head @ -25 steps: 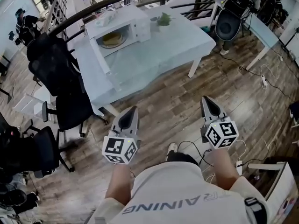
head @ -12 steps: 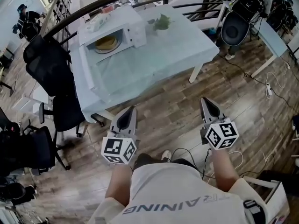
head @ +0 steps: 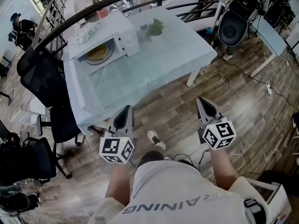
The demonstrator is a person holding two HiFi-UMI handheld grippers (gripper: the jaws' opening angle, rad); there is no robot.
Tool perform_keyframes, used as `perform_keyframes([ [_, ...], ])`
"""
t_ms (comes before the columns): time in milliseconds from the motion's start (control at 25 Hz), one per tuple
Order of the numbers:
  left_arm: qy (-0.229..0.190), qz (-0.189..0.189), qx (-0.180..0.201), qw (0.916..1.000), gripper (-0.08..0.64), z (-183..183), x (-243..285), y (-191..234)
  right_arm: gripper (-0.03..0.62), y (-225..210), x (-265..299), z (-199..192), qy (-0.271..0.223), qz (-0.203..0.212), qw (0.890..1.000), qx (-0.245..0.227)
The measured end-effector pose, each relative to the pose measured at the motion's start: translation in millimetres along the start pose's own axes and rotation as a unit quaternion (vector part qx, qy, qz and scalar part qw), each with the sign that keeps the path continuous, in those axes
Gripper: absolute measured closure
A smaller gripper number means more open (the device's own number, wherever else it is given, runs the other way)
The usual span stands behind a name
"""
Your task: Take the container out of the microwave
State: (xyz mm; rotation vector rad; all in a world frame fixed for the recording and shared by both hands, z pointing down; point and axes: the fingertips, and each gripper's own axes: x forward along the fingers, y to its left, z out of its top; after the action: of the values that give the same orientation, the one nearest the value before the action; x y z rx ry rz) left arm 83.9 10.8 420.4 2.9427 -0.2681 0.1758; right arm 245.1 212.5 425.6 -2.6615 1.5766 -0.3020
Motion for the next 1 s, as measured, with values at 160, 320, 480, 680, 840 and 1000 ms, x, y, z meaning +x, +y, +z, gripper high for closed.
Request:
perform_keyframes([
  [160, -0.011, 0.001, -0.005, 0.9999, 0.523, 13.0, 37.2, 15.3, 0.571, -14.6, 38.5, 15.8, 0.002, 0.005, 1.0, -0.002],
  [320, -0.011, 0.011, -0.009, 0.9998, 0.523, 24.4, 72.8, 49.8, 0.571, -18.0, 95.1, 31.7, 0.008, 0.02, 1.0, -0.013],
  [480, -0.01, 0.041, -0.024, 0.9988, 0.523, 36.0, 104.8, 98.2, 0.571, -9.5, 161.9, 40.2, 0.026, 0.053, 0.998, -0.032],
  [680, -0.011, 0.072, -0.024, 0.9971, 0.523, 42.0, 120.0, 145.7, 0.571, 13.9, 225.5, 45.6, 0.03, 0.096, 0.994, -0.044],
  [840, -0.012, 0.101, -0.027, 0.9945, 0.523, 49.3, 121.8, 165.0, 0.571, 33.9, 263.9, 43.5, 0.042, 0.141, 0.988, -0.05],
  [1000, -0.013, 0.132, -0.03, 0.9908, 0.523, 53.4, 114.3, 182.2, 0.571, 64.8, 299.8, 45.9, 0.05, 0.197, 0.977, -0.067],
])
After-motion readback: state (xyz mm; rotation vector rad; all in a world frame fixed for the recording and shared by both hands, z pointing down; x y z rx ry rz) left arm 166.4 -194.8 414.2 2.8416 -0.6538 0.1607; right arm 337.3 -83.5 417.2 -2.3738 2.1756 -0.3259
